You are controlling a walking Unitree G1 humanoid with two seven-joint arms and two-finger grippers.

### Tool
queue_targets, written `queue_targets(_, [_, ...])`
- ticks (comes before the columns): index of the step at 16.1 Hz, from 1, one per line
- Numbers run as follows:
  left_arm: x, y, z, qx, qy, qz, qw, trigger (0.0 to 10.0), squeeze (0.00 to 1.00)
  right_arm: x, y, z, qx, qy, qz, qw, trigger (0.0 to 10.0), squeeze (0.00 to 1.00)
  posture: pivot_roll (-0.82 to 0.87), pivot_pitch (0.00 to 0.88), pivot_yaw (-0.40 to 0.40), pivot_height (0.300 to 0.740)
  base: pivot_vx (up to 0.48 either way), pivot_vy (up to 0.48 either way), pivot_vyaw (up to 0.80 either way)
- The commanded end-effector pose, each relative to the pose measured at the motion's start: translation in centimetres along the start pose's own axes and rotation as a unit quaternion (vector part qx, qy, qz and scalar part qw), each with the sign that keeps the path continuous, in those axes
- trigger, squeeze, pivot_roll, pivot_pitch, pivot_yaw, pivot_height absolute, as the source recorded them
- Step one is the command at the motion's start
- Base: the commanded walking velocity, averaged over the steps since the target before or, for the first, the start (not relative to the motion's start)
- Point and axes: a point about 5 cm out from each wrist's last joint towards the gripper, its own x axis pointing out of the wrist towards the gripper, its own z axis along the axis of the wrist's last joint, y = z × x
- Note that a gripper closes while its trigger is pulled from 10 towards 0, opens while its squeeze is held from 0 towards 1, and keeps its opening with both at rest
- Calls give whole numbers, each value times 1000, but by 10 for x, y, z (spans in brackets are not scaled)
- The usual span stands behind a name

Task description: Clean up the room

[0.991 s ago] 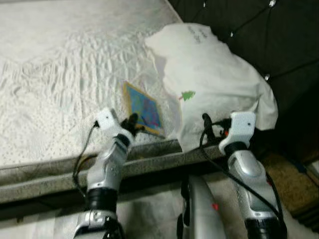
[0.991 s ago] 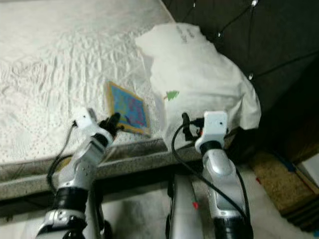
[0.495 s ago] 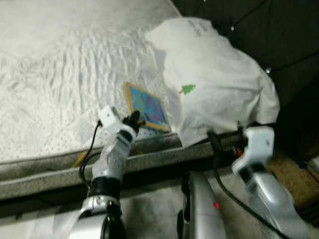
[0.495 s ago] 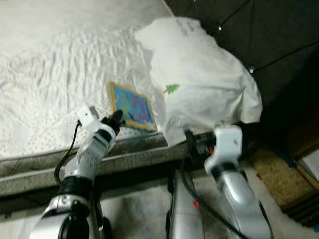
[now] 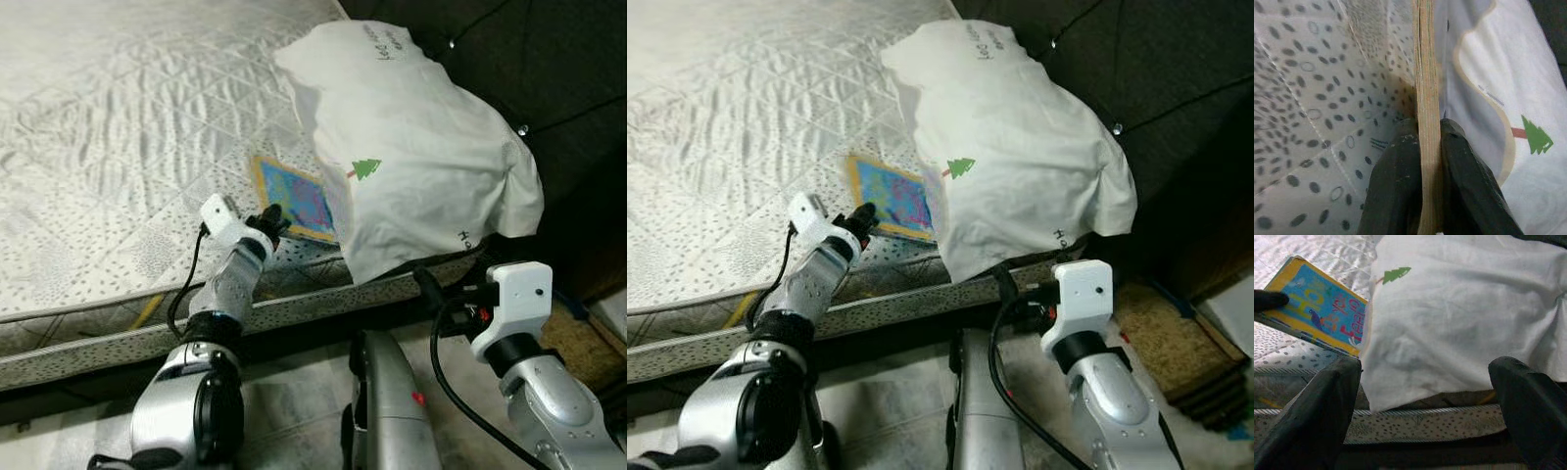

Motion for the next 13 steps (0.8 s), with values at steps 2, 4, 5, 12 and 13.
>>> queue_targets(2, [1,-1,-23,10,83,2,997,10000,0,0,-1,6,-12,-3,3,1000,10000,0,-334,161,-83,527,0,0,0])
queue_targets(4, [2,-3,-26,16,100,-8,995,10000,0,1,0,7,-18,-4,6,1000,10000,0,-332,160,-85,527,0,0,0])
queue_targets(5, [2,-6,-29,14,109,-15,994,10000,0,2,0,8,-20,-5,7,1000,10000,0,-330,161,-85,527,0,0,0])
queue_targets(12, [-7,-7,-63,7,164,-17,986,10000,0,8,3,7,-19,-6,7,1000,10000,0,-311,158,-80,527,0,0,0])
queue_targets(13, [-9,-1,-63,16,165,-9,986,10000,0,9,3,6,-19,-6,7,1000,10000,0,-310,156,-80,527,0,0,0])
